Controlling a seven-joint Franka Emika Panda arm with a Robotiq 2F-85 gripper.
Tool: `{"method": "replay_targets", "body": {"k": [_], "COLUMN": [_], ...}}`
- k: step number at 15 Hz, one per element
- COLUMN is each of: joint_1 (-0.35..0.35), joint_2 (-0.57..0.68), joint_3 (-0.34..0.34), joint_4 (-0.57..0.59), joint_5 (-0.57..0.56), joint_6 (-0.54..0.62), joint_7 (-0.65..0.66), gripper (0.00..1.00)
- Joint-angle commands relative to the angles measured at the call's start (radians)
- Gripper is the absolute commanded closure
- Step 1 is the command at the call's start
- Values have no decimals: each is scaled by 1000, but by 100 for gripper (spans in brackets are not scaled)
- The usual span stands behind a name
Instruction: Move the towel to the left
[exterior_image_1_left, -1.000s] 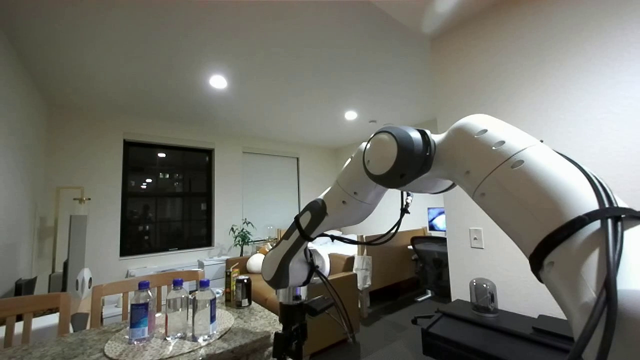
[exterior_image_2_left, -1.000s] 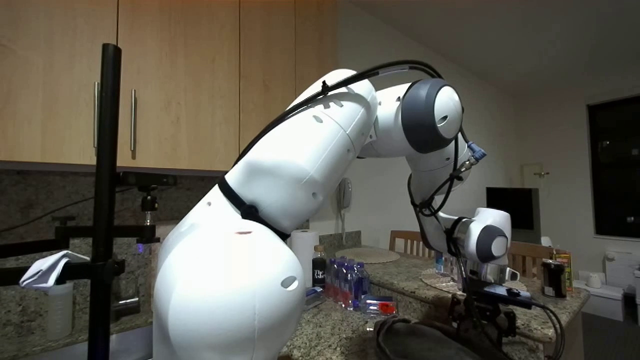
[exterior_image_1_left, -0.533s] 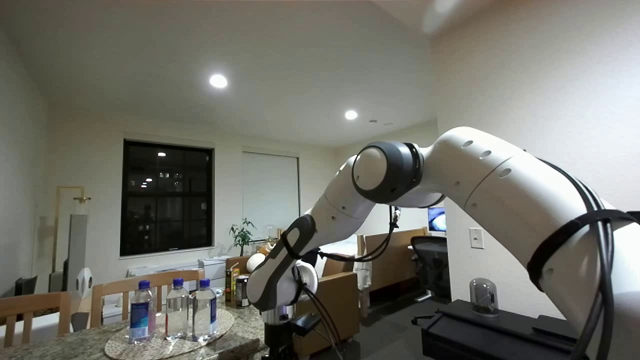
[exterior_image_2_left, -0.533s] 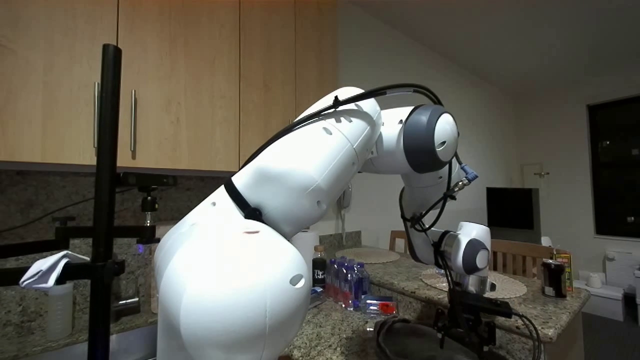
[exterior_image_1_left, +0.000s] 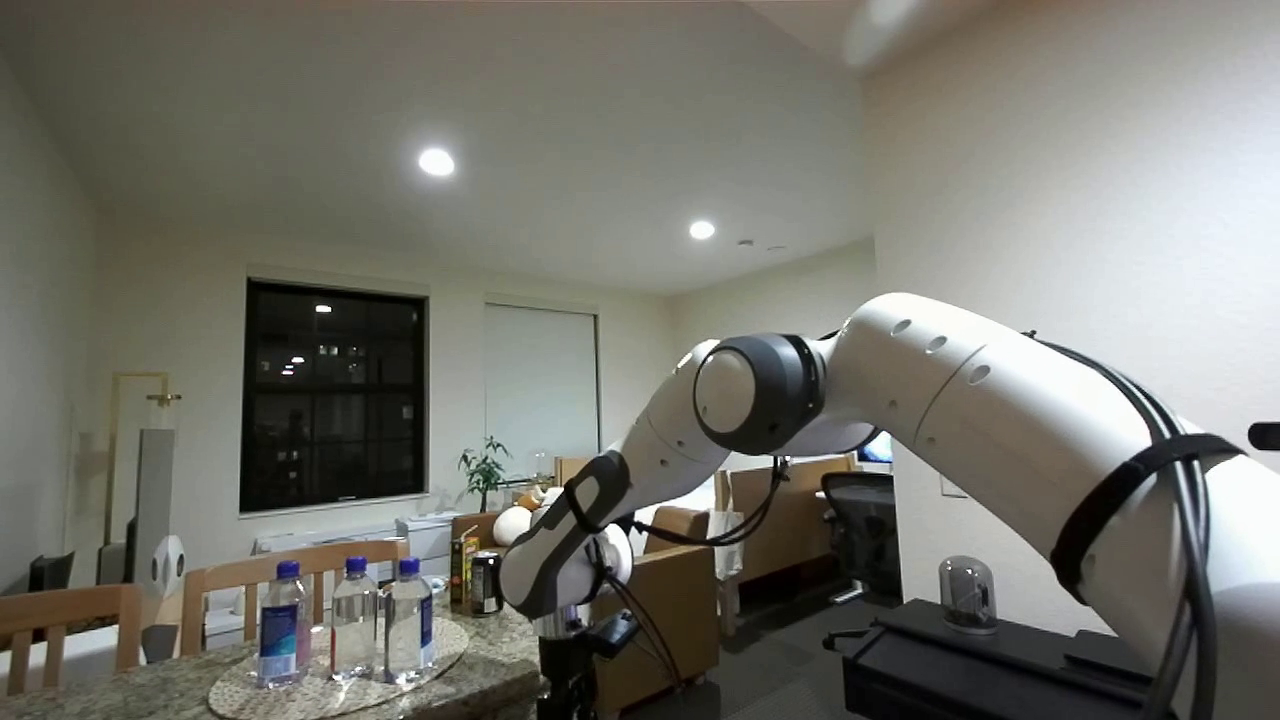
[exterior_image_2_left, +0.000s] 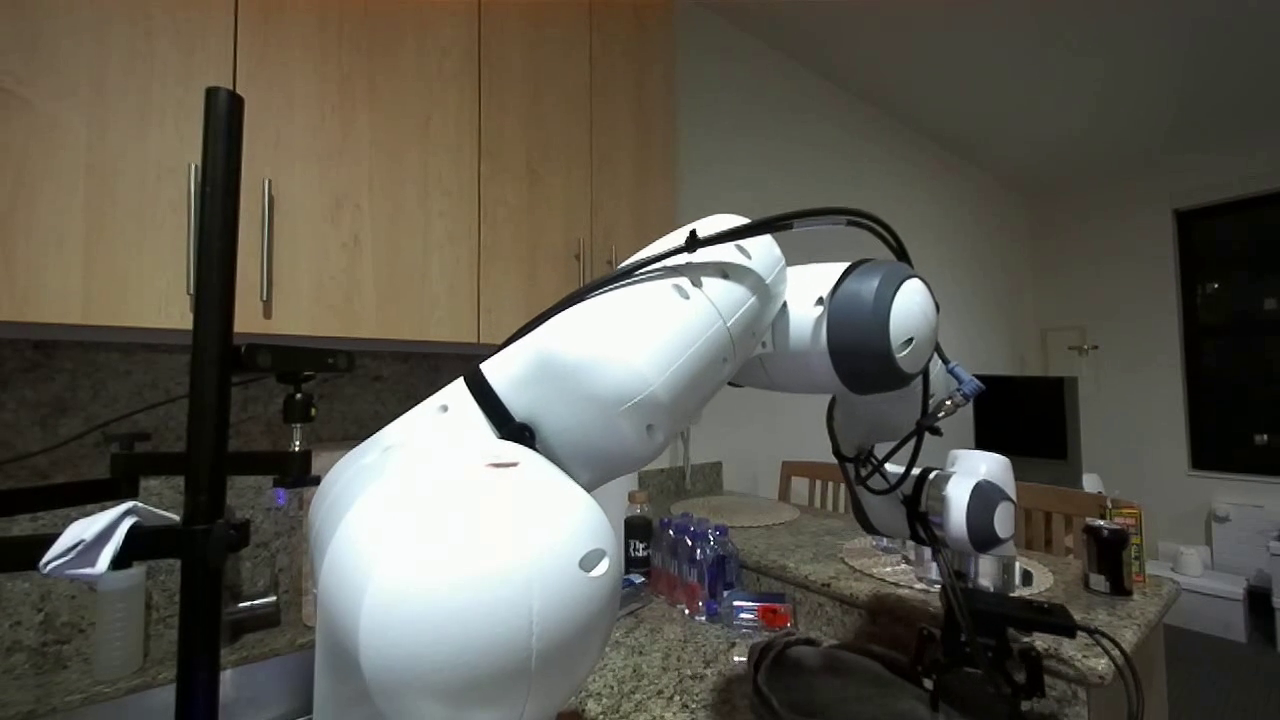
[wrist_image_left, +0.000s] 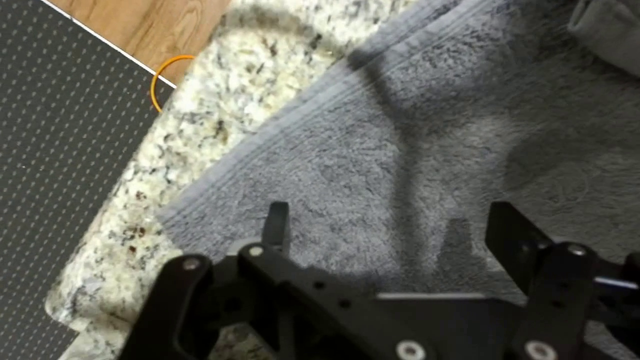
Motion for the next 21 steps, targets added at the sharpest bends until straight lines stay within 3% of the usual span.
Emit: {"method": "replay_targets", "body": {"k": [1, 9, 18, 19, 21], "joint_1": [-14, -38, -72, -74, -77], "joint_2": [92, 220, 279, 286, 298], "joint_3": [4, -5, 12, 14, 18], "joint_4": [137, 350, 444, 452, 467], "joint_5": [-3, 0, 26, 29, 37], "joint_6": [-6, -56, -266, -289, -328], "joint_7": [-13, -22, -60, -66, -78], "gripper": [0, 0, 0, 25, 32]}}
